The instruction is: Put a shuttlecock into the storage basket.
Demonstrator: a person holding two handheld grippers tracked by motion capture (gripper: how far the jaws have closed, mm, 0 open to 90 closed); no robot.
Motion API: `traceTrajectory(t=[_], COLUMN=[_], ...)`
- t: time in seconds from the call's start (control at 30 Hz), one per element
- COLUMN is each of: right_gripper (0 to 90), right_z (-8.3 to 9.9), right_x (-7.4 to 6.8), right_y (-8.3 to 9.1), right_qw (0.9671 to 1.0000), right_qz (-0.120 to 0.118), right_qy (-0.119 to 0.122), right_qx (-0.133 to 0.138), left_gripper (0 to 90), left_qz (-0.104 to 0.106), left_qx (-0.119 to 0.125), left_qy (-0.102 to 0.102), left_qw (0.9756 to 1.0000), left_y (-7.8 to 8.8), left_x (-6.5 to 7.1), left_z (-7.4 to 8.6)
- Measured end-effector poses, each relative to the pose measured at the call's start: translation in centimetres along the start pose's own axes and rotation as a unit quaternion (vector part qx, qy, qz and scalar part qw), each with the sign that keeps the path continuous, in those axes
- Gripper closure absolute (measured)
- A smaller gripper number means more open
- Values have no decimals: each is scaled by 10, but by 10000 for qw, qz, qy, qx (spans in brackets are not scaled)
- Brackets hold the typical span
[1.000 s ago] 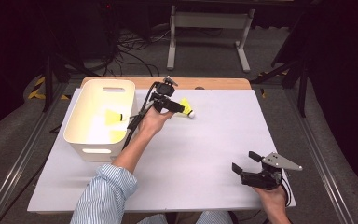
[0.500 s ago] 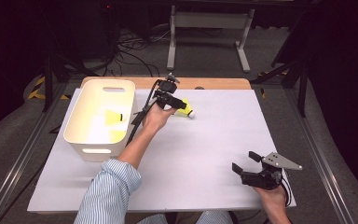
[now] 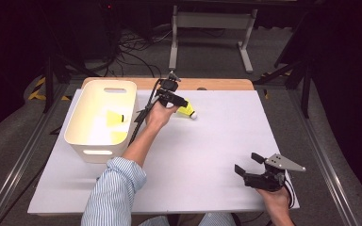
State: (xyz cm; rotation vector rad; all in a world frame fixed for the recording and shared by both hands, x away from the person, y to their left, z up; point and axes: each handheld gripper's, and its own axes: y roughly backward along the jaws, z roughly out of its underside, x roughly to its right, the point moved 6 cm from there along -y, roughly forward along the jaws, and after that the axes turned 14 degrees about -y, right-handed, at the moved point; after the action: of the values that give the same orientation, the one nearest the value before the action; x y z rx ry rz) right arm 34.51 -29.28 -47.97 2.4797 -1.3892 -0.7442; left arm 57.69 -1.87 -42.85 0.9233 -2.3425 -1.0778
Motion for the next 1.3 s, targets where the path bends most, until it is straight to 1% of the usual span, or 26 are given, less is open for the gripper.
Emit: traceTrajectory(t=[0.13, 0.17, 0.47, 0.57, 0.63, 0.73, 0.8, 0.87, 0.93, 1.07, 1.13, 1.2, 1.27, 1.3], right_gripper=[120, 120, 120, 120, 120, 120, 120, 120, 120, 120, 120, 120, 120, 120], right_z=[0, 0, 1, 0, 1, 1, 1, 1, 1, 1, 1, 1, 1, 1], right_x=[0, 0, 0, 0, -1, -1, -1, 0, 0, -1, -1, -1, -1, -1], right_y=[0, 0, 0, 0, 0, 0, 0, 0, -1, -1, -1, -1, -1, -1], right_qw=[10000, 10000, 10000, 10000, 10000, 10000, 10000, 10000, 10000, 10000, 10000, 10000, 10000, 10000], right_qz=[8, 8, -1, -11, -18, -24, -27, -27, -21, -26, -33, -35, -32, -34], right_qy=[2, 2, 20, 22, 22, 24, 23, 25, 27, 28, 30, 29, 29, 29], right_qx=[-5, -5, -20, -18, -29, -33, -34, -39, -43, -49, -52, -51, -51, -52], left_gripper=[387, 387, 420, 436, 444, 454, 468, 471, 481, 516, 551, 579, 591, 617], left_qz=[76, 66, 91, 95, 102, 132, 153, 155, 142, 149, 167, 170, 168, 159], left_qx=[24, 31, -28, -26, -23, 7, 66, 67, 48, 19, 5, -15, -22, -48], left_qy=[61, 38, 116, 112, 149, 207, 210, 211, 156, 120, 81, 88, 85, 52], left_qw=[9999, 10000, 9999, 9999, 9998, 9997, 9996, 9996, 9998, 9998, 9998, 9998, 9998, 9998], left_y=[-4, -5, -20, -24, -25, -28, -29, -30, -31, -32, -33, -33, -34, -34], left_x=[-2, -3, -5, -5, -6, -8, -9, -9, -8, -7, -6, -5, -5, -6], left_z=[0, 0, 2, 2, 2, 2, 2, 1, 1, 1, 1, 1, 1, 1])
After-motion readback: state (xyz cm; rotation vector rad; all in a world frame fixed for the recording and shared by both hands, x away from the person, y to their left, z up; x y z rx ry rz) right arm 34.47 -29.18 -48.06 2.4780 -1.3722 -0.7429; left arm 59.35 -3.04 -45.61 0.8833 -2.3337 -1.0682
